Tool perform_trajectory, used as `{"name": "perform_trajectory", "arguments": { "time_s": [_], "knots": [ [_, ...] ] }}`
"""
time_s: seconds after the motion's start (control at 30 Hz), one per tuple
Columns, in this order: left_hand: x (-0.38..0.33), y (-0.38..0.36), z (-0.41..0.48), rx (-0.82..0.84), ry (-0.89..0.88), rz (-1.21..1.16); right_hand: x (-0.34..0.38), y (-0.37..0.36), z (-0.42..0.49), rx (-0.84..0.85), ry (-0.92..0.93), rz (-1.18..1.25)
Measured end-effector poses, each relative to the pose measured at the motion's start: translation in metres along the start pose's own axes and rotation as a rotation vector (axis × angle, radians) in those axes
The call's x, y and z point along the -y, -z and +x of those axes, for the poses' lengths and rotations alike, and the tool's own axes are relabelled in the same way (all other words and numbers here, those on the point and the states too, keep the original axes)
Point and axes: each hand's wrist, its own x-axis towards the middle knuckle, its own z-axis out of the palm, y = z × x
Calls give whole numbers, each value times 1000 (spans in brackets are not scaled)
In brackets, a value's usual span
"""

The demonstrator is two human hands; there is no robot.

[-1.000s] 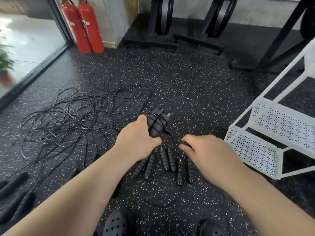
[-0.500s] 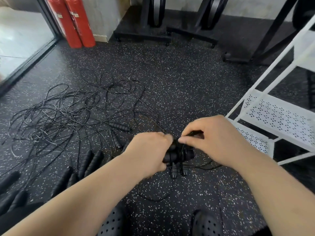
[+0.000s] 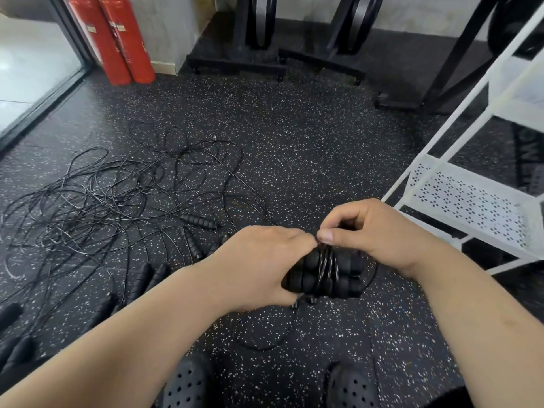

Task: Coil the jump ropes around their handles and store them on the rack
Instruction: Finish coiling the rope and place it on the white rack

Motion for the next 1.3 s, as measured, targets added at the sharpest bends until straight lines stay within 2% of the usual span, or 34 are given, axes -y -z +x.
{"name": "perform_trajectory", "arguments": {
  "time_s": [0.17, 0.3, 0.37, 0.47, 0.6, 0.73, 0.83, 0.93, 1.13, 1.3],
  "knots": [
    [-2, 15, -4, 13, 214, -391, 4, -19, 7, -47, -129, 331],
    [9, 23, -6, 5, 352, -681, -6, -46, 16, -248, -200, 153],
    [20, 24, -6, -25, 411, -754, -13, -55, 20, -283, -190, 33],
    [36, 22, -4, -104, 531, -730, -15, -65, 22, -228, -95, -313],
    [57, 8, -3, -162, 713, -588, -6, -77, 14, -138, -40, -552],
    [62, 3, -3, -163, 796, -335, 7, -81, 7, -174, -5, -861],
    [64, 3, -3, -139, 800, -173, 18, -75, 4, -214, 61, -992],
    [59, 0, -2, -16, 721, -79, 23, -64, 3, -235, 110, -1054],
    [33, -7, 2, 199, 362, -16, 16, -39, 3, -219, 112, -874],
    [19, -8, 6, 215, 125, -15, 8, -21, 2, -148, 8, -622]
  ]
}}
